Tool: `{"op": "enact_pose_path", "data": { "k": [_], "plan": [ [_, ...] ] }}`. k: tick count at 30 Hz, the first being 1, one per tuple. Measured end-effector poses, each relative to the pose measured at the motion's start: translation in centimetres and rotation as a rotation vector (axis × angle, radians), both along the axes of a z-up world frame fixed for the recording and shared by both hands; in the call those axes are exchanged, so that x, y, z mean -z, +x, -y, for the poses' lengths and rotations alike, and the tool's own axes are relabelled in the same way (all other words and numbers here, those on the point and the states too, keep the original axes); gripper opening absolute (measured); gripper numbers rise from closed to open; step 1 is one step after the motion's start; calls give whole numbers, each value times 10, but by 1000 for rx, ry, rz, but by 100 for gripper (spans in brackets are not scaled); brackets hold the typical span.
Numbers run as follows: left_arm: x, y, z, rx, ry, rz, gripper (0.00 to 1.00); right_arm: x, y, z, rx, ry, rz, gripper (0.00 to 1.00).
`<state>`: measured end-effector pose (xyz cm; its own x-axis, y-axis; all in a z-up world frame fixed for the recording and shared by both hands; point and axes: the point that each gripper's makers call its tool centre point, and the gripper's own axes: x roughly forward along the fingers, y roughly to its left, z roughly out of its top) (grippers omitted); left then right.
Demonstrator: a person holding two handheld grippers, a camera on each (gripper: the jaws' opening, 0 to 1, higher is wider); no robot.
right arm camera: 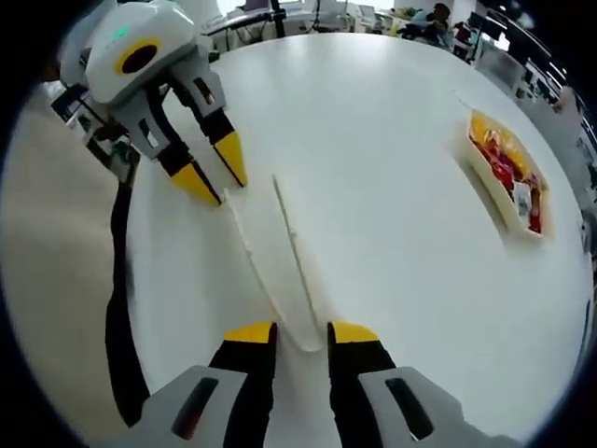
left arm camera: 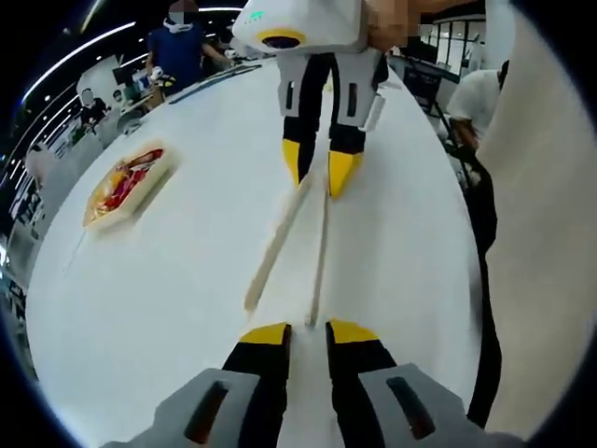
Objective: Place the target food into the container with the food tongs after gripping and lifting it, then release it inside without dropping or visibly crushing the food.
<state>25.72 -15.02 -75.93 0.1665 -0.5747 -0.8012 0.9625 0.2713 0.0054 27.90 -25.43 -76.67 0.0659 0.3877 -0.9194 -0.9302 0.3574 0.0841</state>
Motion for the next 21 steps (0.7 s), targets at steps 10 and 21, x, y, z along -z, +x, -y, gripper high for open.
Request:
{"op": "enact_pose_path", "data": {
  "k": [10,21],
  "plan": [
    [-6,-2,-9,-55,-27,9,33,-5,-5,10,45,16,-3,32],
    [-39,5,-8,-211,-184,17,49,-36,-5,19,225,148,17,44]
  ]
}}
